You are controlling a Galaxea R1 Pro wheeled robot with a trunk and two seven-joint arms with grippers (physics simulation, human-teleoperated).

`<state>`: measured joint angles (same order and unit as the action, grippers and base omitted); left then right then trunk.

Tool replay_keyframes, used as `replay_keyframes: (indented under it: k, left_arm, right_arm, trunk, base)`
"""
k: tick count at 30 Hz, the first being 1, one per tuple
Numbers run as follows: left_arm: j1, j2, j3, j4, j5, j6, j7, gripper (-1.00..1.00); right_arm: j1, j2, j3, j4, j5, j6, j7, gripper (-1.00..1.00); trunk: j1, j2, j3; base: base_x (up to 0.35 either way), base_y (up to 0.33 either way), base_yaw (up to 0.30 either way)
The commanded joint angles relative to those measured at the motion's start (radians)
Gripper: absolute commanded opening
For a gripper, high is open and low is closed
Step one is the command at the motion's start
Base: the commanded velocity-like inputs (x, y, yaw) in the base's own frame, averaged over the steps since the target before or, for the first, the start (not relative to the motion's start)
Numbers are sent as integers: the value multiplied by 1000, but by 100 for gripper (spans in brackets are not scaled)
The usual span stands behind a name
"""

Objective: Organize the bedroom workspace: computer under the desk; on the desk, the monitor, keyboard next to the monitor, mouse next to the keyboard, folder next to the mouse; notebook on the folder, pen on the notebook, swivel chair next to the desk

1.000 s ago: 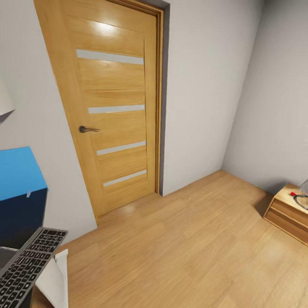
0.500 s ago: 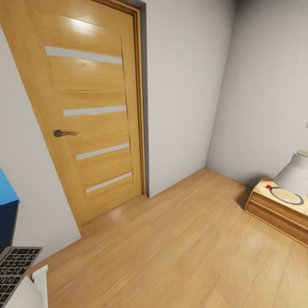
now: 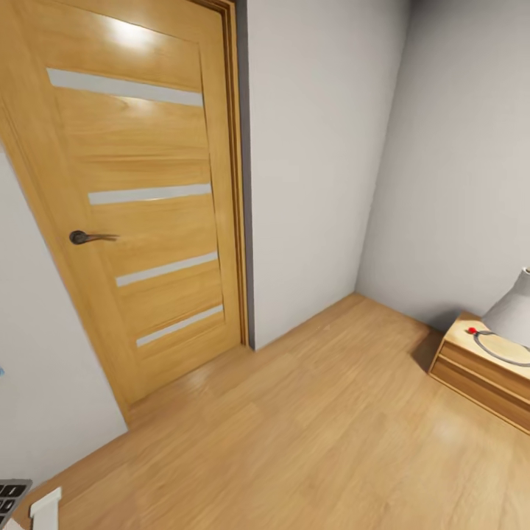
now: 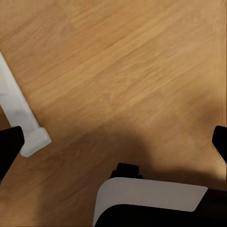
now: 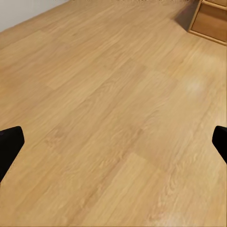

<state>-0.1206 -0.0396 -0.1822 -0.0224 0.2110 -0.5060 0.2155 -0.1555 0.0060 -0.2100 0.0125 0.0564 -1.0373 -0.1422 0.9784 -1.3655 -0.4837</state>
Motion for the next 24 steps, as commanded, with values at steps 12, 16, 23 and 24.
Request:
replay_keyframes:
  k: [12,16,23,24]
  left_arm:
    - [-1,2,-7,1,8,16,5,100]
    - [-1,2,-5,0,8,39,5,100]
    - [-1,4,-2,-1,9,67,4,100]
    - [-1,4,-1,-1,9,70,4,100]
  right_arm:
    - [-1,0,-2,1,24,-3,-7,100]
    - [-1,-1,-2,1,25,-2,-7,100]
    - [-1,-1,-3,1,24,-2,-8,100]
    - [-1,-1,-4,1,23,-2,-9,100]
  trunk:
    - [1,0,-1]
    - [1,0,-1]
    - [1,0,-1]
    - [1,0,-1]
  base:
    - [328,0,0]
    - [328,0,0]
    - [328,0,0]
    - [328,0,0]
